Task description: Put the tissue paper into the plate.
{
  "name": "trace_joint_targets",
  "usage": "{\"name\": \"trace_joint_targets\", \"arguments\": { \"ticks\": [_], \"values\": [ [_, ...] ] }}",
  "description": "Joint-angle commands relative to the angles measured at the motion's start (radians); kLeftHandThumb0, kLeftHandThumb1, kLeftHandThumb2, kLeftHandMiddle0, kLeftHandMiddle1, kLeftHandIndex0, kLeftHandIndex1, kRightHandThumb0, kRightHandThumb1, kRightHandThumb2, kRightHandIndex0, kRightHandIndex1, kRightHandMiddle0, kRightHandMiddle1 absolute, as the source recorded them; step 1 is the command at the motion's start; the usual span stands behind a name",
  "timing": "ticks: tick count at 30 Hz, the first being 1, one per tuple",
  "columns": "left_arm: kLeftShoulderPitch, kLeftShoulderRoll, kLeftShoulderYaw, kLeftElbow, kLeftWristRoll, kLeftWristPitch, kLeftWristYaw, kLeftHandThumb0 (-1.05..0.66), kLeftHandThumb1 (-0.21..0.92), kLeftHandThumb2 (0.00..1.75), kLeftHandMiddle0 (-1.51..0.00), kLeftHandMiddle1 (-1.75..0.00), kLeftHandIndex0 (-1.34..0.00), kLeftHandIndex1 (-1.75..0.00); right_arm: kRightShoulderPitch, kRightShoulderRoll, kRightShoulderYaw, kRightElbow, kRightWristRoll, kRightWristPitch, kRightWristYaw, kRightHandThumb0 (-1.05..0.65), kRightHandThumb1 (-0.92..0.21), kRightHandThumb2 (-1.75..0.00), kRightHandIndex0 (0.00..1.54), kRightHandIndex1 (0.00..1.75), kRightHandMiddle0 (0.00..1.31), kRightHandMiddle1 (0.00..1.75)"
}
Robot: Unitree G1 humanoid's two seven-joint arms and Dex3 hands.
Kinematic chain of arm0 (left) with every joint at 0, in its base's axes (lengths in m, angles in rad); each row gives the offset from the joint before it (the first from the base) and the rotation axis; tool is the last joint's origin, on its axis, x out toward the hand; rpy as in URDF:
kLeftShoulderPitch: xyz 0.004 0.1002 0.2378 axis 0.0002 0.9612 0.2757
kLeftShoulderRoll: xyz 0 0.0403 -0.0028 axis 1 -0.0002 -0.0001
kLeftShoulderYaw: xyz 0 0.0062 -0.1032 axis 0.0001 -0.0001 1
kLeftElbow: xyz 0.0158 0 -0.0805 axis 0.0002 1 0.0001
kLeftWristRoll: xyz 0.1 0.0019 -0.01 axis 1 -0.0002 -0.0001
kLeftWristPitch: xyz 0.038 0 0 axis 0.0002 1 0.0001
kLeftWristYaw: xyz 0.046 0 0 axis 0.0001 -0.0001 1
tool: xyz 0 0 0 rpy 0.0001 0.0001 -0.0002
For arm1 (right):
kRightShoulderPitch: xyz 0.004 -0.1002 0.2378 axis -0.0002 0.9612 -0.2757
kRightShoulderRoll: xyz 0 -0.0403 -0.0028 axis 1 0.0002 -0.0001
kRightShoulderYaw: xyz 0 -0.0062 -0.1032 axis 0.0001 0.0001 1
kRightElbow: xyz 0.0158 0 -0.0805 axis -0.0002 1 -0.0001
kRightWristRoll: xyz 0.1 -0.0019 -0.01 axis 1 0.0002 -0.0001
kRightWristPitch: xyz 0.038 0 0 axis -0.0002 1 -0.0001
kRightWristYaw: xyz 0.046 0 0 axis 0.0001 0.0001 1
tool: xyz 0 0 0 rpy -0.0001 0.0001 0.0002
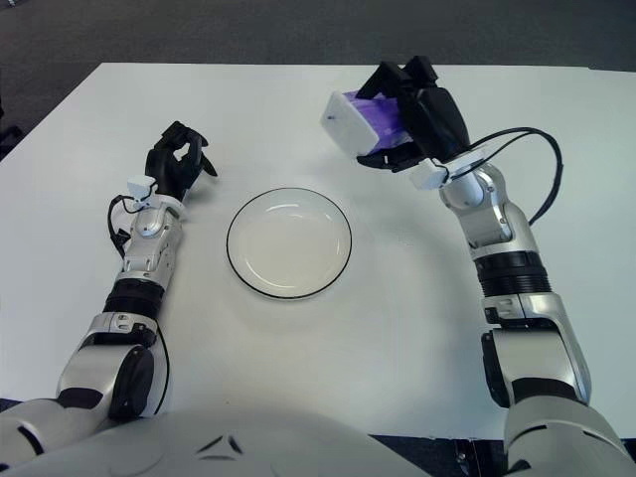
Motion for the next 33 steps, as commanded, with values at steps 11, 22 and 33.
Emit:
{"name": "trace_joint_targets", "arguments": {
  "ticks": [11, 22, 33],
  "values": [
    [0.102, -0.038, -0.021, 0.028, 0.017, 0.017, 0.020, -0.29, 0.92, 0.38, -0.95, -1.75, -0.65, -1.75, -0.026, 0.075, 0.051, 0.022, -0.009, -0.125, 0.061, 0.41, -0.51, -1.06, 0.46, 1.75, 0.62, 1.75],
    [0.096, -0.039, -0.021, 0.032, 0.021, 0.017, 0.023, -0.29, 0.92, 0.38, -0.95, -1.75, -0.66, -1.75, -0.053, 0.096, 0.108, 0.063, -0.068, -0.249, 0.077, 0.41, -0.50, -1.07, 0.46, 1.75, 0.58, 1.75],
    [0.098, -0.039, -0.020, 0.032, 0.024, 0.017, 0.025, -0.29, 0.92, 0.37, -0.95, -1.75, -0.67, -1.75, -0.022, 0.075, 0.161, 0.000, 0.100, -0.234, 0.277, 0.40, -0.54, -1.01, 0.45, 1.73, 0.57, 1.75]
  ]
}}
